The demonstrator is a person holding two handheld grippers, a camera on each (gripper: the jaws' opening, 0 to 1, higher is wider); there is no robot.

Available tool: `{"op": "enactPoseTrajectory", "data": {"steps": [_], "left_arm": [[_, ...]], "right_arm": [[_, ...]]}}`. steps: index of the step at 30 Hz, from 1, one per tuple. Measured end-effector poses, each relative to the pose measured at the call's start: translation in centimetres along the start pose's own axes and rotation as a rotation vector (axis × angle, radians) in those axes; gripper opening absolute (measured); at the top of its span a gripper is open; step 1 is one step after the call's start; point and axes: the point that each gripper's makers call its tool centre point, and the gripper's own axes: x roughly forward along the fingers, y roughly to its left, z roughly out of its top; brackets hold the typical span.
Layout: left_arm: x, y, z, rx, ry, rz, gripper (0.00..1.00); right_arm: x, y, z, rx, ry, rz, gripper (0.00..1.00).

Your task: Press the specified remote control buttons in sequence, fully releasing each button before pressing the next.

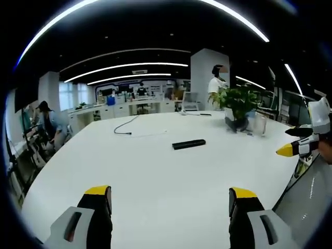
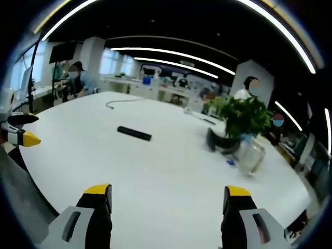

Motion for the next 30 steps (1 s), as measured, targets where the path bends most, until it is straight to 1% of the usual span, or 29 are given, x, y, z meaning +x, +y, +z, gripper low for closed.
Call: {"op": "enactPoseTrajectory", "data": {"steps": [10,24,27,30], "left_arm": [[0.03,-0.07,0.03,0.001,0.001,-0.004,0.97],[0.1,-0.14,-0.05,0.016,0.011,-0.006,0.97],[0.15,-0.39,-0.07,0.015,0.012,-0.019,0.97],[0.13,-0.63,0.26,0.017,0.0,-0.032,0.97]], "right_arm": [[0.05,0.04,-0.03,-0.006,0.005,-0.001,0.87],[-0.05,-0.11,0.17,0.007,-0.009,-0.004,0.86],[-0.05,-0.07,0.17,0.007,-0.009,-0.002,0.85],[-0.05,-0.05,0.18,0.008,-0.01,0.0,0.85]]}}
